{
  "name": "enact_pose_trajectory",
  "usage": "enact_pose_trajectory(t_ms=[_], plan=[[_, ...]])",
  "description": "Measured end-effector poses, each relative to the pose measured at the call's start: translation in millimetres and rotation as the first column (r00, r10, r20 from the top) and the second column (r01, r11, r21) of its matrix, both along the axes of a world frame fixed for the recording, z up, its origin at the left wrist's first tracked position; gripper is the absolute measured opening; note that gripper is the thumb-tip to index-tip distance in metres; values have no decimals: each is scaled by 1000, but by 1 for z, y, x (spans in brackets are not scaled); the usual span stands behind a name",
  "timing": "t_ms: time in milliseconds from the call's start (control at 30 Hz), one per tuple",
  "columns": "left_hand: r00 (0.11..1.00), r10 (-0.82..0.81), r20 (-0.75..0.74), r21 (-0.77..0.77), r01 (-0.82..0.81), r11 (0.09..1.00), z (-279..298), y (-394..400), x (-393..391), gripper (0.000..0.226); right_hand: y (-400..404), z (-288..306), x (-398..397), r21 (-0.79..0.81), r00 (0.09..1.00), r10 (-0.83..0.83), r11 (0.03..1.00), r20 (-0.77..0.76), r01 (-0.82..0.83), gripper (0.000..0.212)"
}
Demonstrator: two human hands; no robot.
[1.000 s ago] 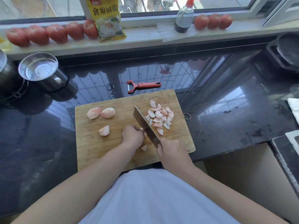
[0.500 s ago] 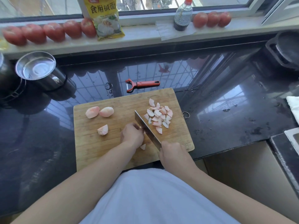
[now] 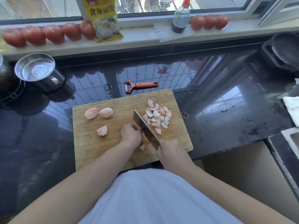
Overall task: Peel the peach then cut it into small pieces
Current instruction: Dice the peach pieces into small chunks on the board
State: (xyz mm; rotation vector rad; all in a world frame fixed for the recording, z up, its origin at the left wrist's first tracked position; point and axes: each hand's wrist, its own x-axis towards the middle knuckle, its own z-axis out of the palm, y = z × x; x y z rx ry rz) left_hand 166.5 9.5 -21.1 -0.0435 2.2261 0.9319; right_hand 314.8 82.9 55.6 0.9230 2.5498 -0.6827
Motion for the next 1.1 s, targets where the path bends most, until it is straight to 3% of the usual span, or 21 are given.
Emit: enact_pose_trajectory(t_ms=[400,800,1033,1100], plan=[[1000,-11,20,3,11,1000,10,0,3,12,-1,-9,-13,-4,999,-42,999,-20,42,18],[996,52,78,-12,-51,999,14,-9,2,20,19,-15,-17,-83,968,-190,981,-165,178,20],[988,96,118,-4,-96,995,16,-47,-2,15,11,-1,-11,-73,992,-34,997,-124,25,29],[1000,-18,15,-16,18,1000,15,-60,0,14,2,-1,-14,-62,995,24,998,-93,-30,23]])
